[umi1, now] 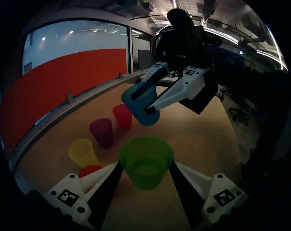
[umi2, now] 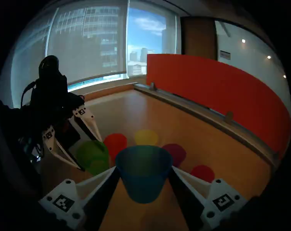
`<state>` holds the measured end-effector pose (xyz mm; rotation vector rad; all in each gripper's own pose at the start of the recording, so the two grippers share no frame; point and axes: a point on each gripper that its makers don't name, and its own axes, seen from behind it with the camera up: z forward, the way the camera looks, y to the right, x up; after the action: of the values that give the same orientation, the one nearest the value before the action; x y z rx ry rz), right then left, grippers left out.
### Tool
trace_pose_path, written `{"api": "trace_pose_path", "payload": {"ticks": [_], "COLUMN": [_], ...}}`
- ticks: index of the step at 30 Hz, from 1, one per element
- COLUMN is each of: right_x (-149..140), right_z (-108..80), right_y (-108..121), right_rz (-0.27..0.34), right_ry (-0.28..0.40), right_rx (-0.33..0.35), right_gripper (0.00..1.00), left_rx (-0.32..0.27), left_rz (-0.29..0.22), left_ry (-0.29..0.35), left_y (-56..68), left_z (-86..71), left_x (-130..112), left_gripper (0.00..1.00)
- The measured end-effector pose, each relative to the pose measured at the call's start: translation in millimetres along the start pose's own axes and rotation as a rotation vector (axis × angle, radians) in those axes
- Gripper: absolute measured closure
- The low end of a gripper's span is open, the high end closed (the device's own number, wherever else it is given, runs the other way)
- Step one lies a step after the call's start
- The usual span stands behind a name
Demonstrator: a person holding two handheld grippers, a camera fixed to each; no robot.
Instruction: Pour water
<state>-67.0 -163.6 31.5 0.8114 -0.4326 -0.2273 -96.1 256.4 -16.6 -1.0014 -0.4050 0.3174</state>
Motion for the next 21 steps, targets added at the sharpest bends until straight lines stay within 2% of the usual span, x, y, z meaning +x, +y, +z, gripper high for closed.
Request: {"api": "trace_pose_path", "payload": {"ticks": [21], "right_x": [-50.8], "right_z": [20.9], "right_y": [4.4], "right_rz": [0.011], "right_ry": [-0.097], "right_rx": [0.015], "right_gripper": [0.12], "left_rx": [-0.051], "left_rz": [0.013], "left_ry": [-0.143], "left_y": [3.5], "left_z": [21.5], "left_x": [-34.7], "left_gripper": [0.15]}}
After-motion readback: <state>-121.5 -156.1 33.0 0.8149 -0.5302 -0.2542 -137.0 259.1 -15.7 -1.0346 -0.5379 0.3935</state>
